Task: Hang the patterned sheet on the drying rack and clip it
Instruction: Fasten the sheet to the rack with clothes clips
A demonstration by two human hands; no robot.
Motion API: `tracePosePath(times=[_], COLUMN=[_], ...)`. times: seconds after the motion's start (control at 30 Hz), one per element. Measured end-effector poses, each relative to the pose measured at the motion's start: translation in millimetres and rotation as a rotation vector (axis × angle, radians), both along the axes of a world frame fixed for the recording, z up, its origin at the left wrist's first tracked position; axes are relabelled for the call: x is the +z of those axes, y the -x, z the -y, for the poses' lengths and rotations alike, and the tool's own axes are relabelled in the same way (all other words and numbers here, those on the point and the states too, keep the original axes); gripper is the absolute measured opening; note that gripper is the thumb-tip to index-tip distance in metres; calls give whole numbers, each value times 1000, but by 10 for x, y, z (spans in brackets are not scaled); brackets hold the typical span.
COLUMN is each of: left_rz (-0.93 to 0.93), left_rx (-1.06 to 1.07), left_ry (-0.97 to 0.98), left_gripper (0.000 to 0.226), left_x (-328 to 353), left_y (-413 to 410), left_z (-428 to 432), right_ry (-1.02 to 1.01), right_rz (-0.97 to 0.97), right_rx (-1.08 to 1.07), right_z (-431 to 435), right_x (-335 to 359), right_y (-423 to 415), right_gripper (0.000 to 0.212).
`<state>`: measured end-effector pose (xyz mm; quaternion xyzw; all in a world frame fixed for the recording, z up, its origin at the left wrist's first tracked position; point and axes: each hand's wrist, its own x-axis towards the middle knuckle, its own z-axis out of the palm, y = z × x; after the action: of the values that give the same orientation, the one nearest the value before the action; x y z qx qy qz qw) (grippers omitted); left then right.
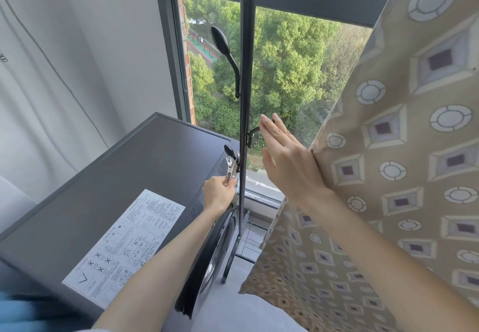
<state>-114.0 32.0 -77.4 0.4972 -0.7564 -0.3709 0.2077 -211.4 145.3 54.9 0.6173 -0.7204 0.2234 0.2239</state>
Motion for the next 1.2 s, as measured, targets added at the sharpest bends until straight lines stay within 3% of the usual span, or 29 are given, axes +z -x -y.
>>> tracePosePath(times=[0.33,0.47,0.8,1.0,1.2], left_rz=[70,87,-32,53,184], left_rx=[-41,-20,39,10,-104], left_ry=[37,87,159,234,125], left_gripper=[52,42,39,38,27], left_x=[129,104,-10,115,269], left_y=[-84,-79,-40,-107,-43], left_z=[55,-50,-91,41,280], right_ry=[5,50,69,74,115], right_rz=[-31,-21,37,20,70], right_rx=[2,6,24,24,38], right_z=[2,38,164,217,220], right_x=[16,81,112,93,86], right_y=[-13,-24,25,13,47], right_gripper=[46,37,27,24,21])
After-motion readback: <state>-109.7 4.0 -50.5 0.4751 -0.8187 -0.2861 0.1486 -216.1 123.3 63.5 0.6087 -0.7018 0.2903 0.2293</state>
